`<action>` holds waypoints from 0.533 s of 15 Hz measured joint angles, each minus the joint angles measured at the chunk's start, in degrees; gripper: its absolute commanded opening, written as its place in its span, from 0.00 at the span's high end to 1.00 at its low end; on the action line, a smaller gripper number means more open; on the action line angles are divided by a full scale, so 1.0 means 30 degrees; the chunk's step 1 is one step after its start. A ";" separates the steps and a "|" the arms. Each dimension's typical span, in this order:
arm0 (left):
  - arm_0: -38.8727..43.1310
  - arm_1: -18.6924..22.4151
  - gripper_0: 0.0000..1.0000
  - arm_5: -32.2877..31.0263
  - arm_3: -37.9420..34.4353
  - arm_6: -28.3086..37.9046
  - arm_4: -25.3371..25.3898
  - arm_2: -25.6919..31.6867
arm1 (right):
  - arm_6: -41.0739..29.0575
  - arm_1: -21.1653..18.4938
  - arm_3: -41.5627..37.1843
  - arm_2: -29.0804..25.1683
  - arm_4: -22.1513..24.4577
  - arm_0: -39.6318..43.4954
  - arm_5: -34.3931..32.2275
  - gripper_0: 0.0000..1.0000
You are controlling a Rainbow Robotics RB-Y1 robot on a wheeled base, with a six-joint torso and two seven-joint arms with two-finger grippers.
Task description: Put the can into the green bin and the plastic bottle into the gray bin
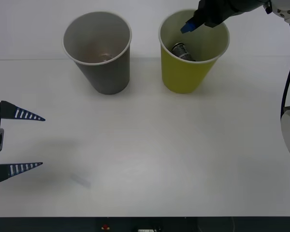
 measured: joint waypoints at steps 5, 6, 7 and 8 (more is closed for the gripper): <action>0.0000 0.0000 0.00 0.0000 0.0000 0.0000 0.0000 0.0000 | 0.0000 0.0020 -0.0868 -0.0364 -0.0314 -0.0022 0.0000 0.00; 0.0000 0.0000 0.00 0.0000 0.0000 0.0000 0.0000 0.0000 | 0.0000 0.0024 -0.1323 -0.0598 -0.0415 -0.0023 0.0000 0.00; 0.0000 0.0000 0.00 0.0000 0.0001 0.0000 0.0000 0.0000 | 0.0000 0.0024 -0.1988 -0.0851 -0.0579 0.0036 0.0001 0.00; 0.0000 0.0000 0.00 0.0000 0.0001 0.0000 0.0000 0.0000 | -0.0007 0.0020 -0.2697 -0.1139 -0.0887 0.0310 0.0001 0.00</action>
